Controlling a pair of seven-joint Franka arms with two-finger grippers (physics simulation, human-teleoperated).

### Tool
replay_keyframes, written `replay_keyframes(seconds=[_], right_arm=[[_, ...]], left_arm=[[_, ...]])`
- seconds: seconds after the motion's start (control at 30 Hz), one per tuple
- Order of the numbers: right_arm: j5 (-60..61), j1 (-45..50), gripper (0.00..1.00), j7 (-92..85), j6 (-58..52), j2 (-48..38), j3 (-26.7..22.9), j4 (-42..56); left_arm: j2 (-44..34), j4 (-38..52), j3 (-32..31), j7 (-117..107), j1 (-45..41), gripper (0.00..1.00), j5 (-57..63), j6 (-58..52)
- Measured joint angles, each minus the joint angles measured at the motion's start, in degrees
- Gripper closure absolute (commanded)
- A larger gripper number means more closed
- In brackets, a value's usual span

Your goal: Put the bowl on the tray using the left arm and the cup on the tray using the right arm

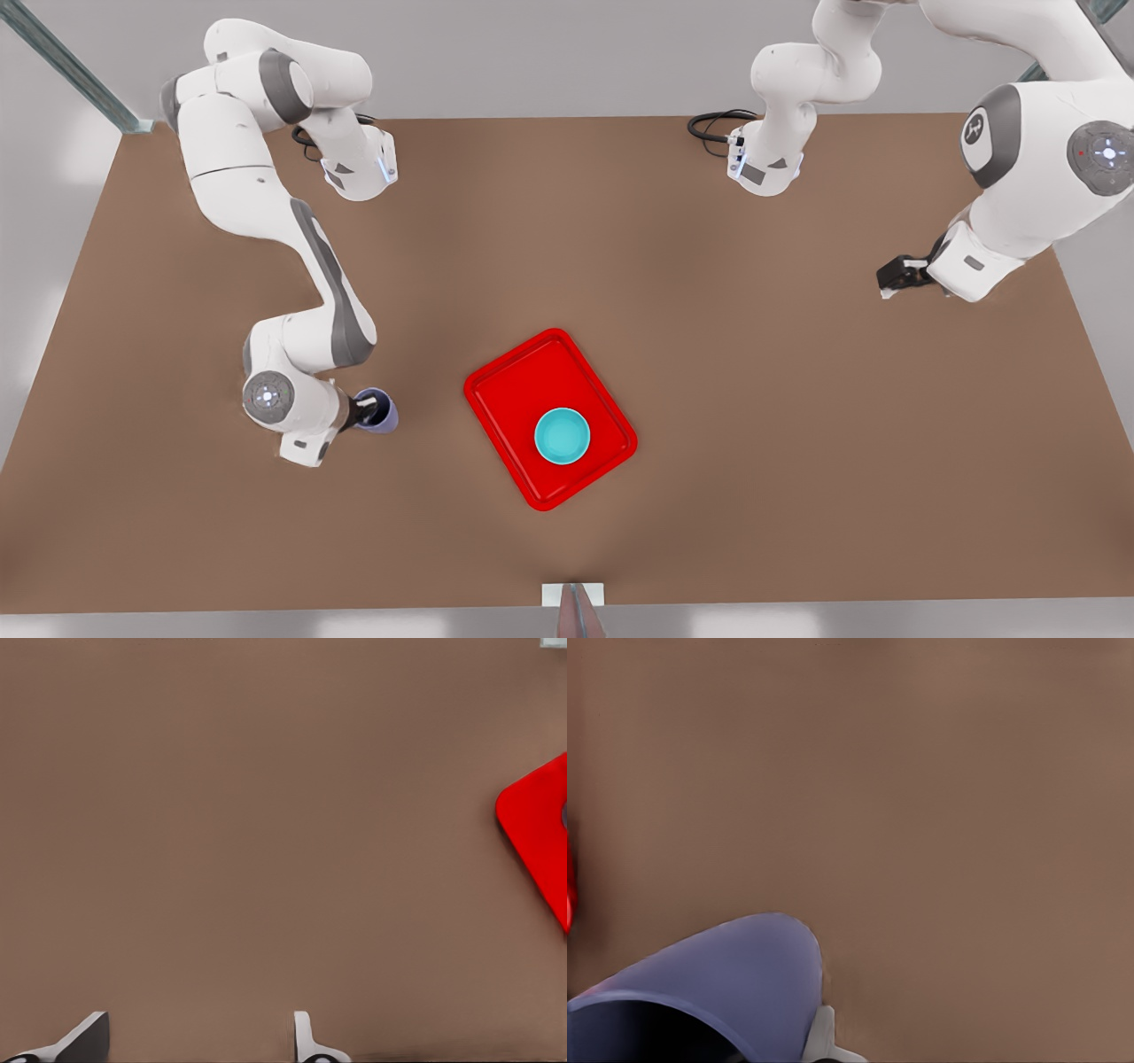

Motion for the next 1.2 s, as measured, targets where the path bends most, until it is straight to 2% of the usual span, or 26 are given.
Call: replay_keyframes(seconds=[0.13, 0.17, 0.23, 0.27, 0.33, 0.47, 0.6, 0.63, 0.67, 1.07, 1.2], right_arm=[[3.8, 11.6, 0.79, 10.6, -0.1, 2.5, -0.1, 4.1], [6.1, 15.9, 0.79, 14.0, 0.0, 3.0, -1.7, 5.2], [13.5, 26.1, 0.79, 15.2, 0.0, 3.5, -9.9, 5.6], [14.8, 28.8, 0.79, 15.6, 0.3, 3.8, -11.4, 5.6], [15.3, 30.3, 0.78, 17.0, 1.0, 5.4, -11.5, 5.9], [15.3, 31.7, 0.77, 17.3, 1.3, 9.2, -13.2, 8.2], [15.0, 32.3, 0.66, 17.4, 1.3, 10.7, -14.0, 8.8], [14.8, 32.3, 0.38, 17.5, 1.2, 10.8, -14.0, 8.9], [14.7, 32.3, 0.0, 17.6, 1.3, 11.1, -14.1, 9.5], [14.8, 31.7, 0.0, 16.9, 0.8, 10.0, -13.8, 9.9], [15.7, 31.7, 0.0, 17.5, -7.1, 5.3, -13.7, 9.1]], left_arm=[[0.2, 0.3, 0.1, 0.0, 6.1, 0.0, -0.3, 0.0], [0.1, 0.4, 0.1, 0.1, 7.5, 0.0, -0.4, 0.1], [0.2, 0.4, 0.0, 0.0, 6.4, 0.0, -0.4, 0.1], [0.2, 0.4, 0.1, 0.0, 4.5, 0.0, -0.4, 0.2], [0.5, 0.4, 0.1, 0.0, 2.0, 0.0, -0.4, 0.2], [0.6, 0.4, 0.0, 0.0, 5.4, 0.0, -0.5, 0.2], [0.9, 0.7, 0.1, -0.1, 3.5, 0.0, -0.7, 0.3], [0.9, 0.7, 0.1, -0.1, 3.2, 0.0, -0.7, 0.2], [0.9, 0.7, 0.1, -0.1, 3.4, 0.0, -0.8, 0.3], [3.9, -0.1, 0.1, 0.2, 3.8, 0.0, -0.9, 0.2], [4.0, -0.1, 0.1, 0.2, 3.9, 0.0, -0.9, 0.2]])
